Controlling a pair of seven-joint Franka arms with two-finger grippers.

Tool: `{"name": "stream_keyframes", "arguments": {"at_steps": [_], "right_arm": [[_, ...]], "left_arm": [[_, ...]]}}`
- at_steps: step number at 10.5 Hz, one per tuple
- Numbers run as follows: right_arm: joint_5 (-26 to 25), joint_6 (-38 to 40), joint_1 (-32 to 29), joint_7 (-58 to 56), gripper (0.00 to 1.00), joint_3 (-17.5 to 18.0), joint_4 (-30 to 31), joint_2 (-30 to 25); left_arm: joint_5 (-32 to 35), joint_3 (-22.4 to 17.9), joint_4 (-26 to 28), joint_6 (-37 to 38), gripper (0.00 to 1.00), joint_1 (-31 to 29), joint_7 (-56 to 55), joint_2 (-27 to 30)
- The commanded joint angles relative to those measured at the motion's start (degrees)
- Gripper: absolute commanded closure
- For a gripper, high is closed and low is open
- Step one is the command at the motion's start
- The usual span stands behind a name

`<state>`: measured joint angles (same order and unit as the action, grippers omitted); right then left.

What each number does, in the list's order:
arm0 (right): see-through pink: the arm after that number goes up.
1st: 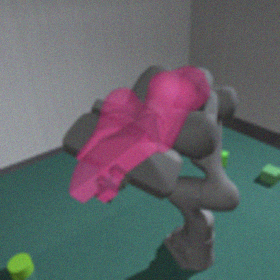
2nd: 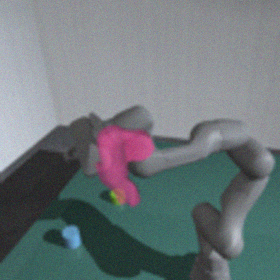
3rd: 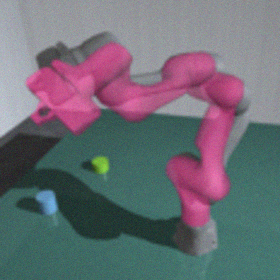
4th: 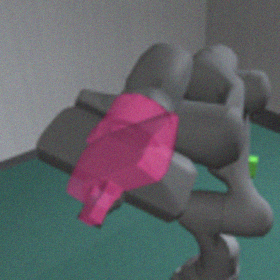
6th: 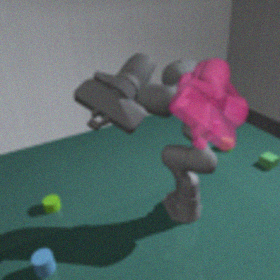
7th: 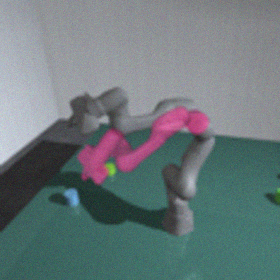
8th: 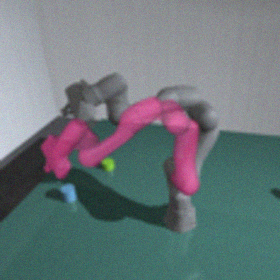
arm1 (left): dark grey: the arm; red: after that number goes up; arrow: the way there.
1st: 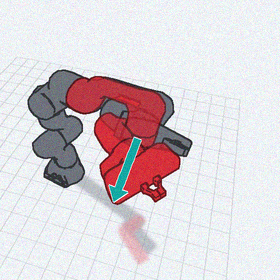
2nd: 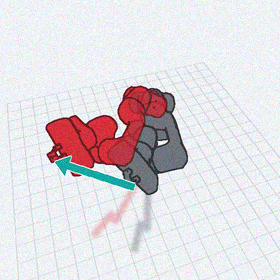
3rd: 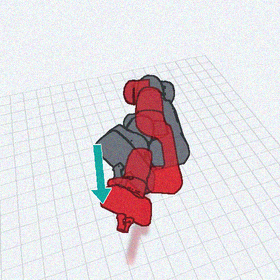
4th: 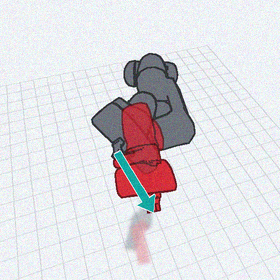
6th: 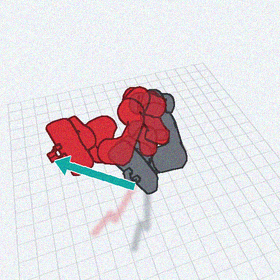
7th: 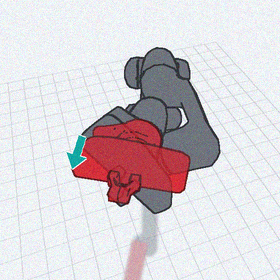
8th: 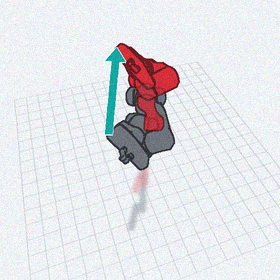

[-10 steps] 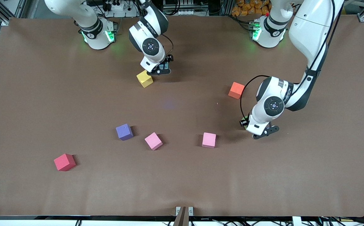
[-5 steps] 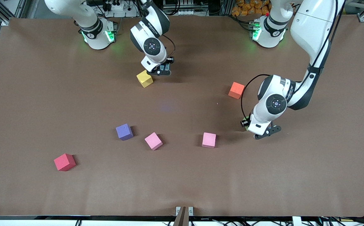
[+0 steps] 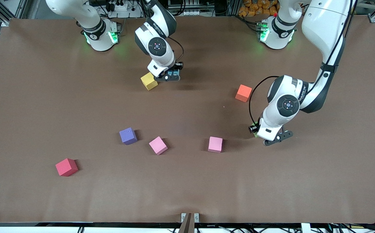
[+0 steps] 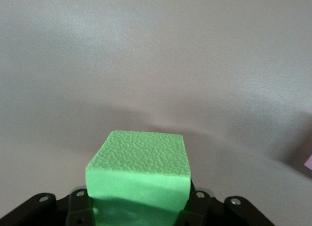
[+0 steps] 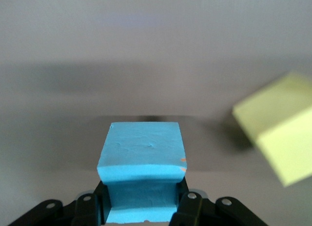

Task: Arrange blocks into number 1
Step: 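Place the cyan cube with the right gripper while the left gripper lifts green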

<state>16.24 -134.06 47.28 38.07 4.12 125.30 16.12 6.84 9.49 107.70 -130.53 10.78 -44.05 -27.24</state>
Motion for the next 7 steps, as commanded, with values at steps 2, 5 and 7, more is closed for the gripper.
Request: {"name": "stream_keyframes", "arguments": {"at_steps": [2, 5, 7], "right_arm": [[-7.0, 1.2, -3.9, 0.3, 0.51, 0.1, -12.1, 9.0], [-8.4, 1.4, -3.7, 0.6, 0.45, -2.3, -17.1, 13.6], [-8.4, 3.5, -3.6, 0.7, 0.37, -2.4, -17.1, 14.5]], "left_arm": [[1.6, 0.9, -0.8, 1.3, 1.0, 0.2, -0.8, 0.6], [1.6, 1.7, -0.7, 1.3, 1.0, 0.0, -0.9, 0.6], [1.6, 1.8, -0.7, 1.9, 1.0, 0.2, -0.9, 0.6]]}}
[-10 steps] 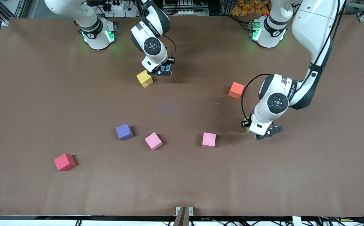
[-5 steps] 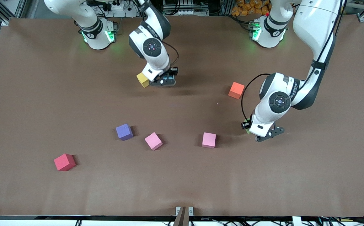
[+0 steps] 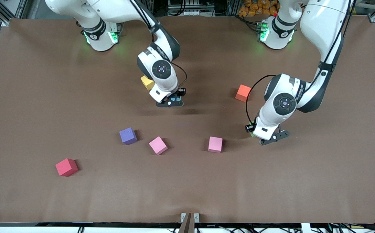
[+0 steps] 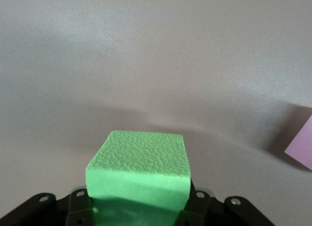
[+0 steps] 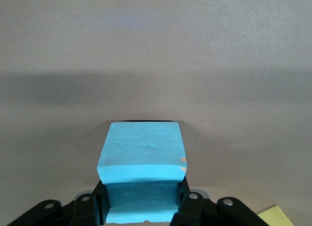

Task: Arrange blocks into number 1
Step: 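Place the cyan cube with the right gripper while the left gripper lifts green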

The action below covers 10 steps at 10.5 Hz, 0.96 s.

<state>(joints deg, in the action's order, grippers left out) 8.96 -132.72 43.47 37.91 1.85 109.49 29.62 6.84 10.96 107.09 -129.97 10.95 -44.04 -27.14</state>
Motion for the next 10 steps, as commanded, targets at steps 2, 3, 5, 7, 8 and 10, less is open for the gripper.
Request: {"name": "stream_keyframes", "arguments": {"at_steps": [2, 3, 5, 7, 8, 10], "right_arm": [[-1.2, 2.7, -0.3, 0.7, 0.0, -0.1, -1.3, 0.4], [-1.2, 3.5, -1.5, 0.6, 0.0, 0.0, -1.4, -1.0], [-1.3, 8.3, -3.6, -0.6, 0.0, 0.0, -1.0, -5.3], [-1.3, 13.3, -4.9, -11.4, 0.0, 0.0, 3.3, -10.2], [-1.3, 13.1, -4.9, -14.8, 0.0, 0.0, 7.5, -13.4], [-1.3, 11.4, -4.9, -21.6, 0.0, 0.2, 15.9, -19.0]], "left_arm": [[1.6, 0.9, -0.1, 2.0, 1.0, -0.1, -0.9, 1.0], [1.6, 0.9, -0.1, 2.2, 1.0, -0.1, -0.9, 1.2], [1.6, 1.0, -0.1, 3.4, 1.0, -0.1, -0.7, 1.6], [1.6, 1.3, 0.4, 3.5, 1.0, -0.1, -0.4, 1.8], [1.6, 3.1, 1.3, 3.7, 1.0, -0.1, -1.0, 2.8], [1.5, 6.4, 2.5, 5.7, 1.0, -0.1, -4.4, 5.0]]}}
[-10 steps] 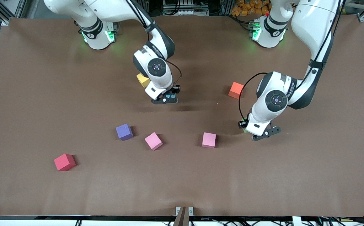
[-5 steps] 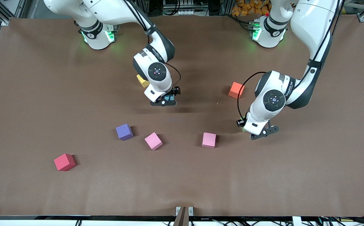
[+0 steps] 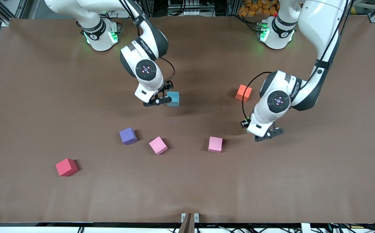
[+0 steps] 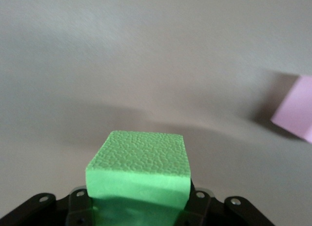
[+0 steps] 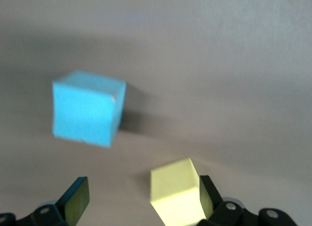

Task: Arrange blocks into number 1
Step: 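Carry the green cube toward the cyan cube with the left gripper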

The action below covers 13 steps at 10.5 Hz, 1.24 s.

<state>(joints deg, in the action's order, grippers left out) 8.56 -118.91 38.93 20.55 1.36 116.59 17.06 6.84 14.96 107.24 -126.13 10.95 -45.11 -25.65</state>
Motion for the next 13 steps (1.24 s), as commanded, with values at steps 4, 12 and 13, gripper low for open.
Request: {"name": "stream_keyframes", "arguments": {"at_steps": [4, 12, 13], "right_arm": [[-0.9, -10.9, -1.0, -13.8, 0.0, 0.7, 20.0, -13.1], [-1.0, -6.9, -17.5, -31.8, 0.0, -3.6, 19.5, -20.2], [-1.0, -6.9, -17.5, -32.6, 0.0, -4.6, 19.4, -20.2]], "left_arm": [[1.4, 16.8, 2.4, 4.5, 1.0, 0.5, -9.0, 3.4], [15.0, 19.7, -2.2, -5.7, 1.0, 25.6, -39.2, -9.0], [15.7, 19.5, -4.9, -5.6, 1.0, 26.1, -38.8, -11.8]]}}
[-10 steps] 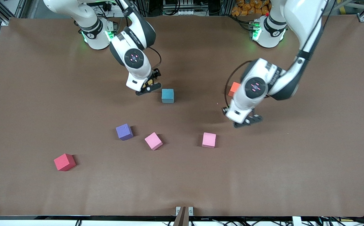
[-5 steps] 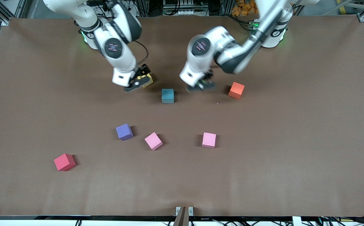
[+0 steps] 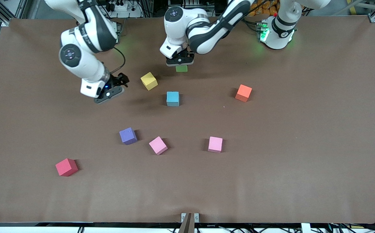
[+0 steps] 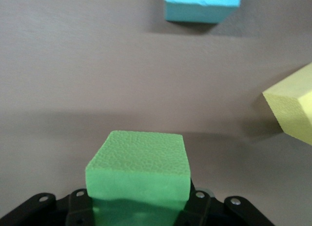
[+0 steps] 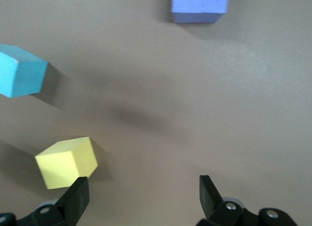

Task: Arrange blocks into number 1
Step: 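Carry the green cube toward the cyan cube with the left gripper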

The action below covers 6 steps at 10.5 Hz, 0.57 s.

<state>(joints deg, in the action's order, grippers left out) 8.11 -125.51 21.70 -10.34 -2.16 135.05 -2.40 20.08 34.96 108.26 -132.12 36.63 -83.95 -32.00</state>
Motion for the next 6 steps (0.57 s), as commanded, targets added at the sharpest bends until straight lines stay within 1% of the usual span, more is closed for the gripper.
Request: {"name": "stream_keyframes", "arguments": {"at_steps": [1, 2, 6], "right_arm": [[-0.6, -0.3, -0.3, -1.7, 0.0, -1.3, 0.9, -0.7], [-0.6, -0.3, -0.3, -1.6, 0.0, -1.3, 0.6, -0.5], [-0.5, -1.0, -0.3, -1.6, 0.0, -1.4, 0.1, 0.3]], "left_arm": [[4.9, -0.6, -8.8, 0.6, 1.0, 1.1, -0.1, -8.1], [5.8, -0.8, -10.9, 0.9, 1.0, 1.2, 0.1, -10.0], [5.1, -0.9, -13.8, 4.6, 1.0, 1.3, 4.1, -12.7]]}}
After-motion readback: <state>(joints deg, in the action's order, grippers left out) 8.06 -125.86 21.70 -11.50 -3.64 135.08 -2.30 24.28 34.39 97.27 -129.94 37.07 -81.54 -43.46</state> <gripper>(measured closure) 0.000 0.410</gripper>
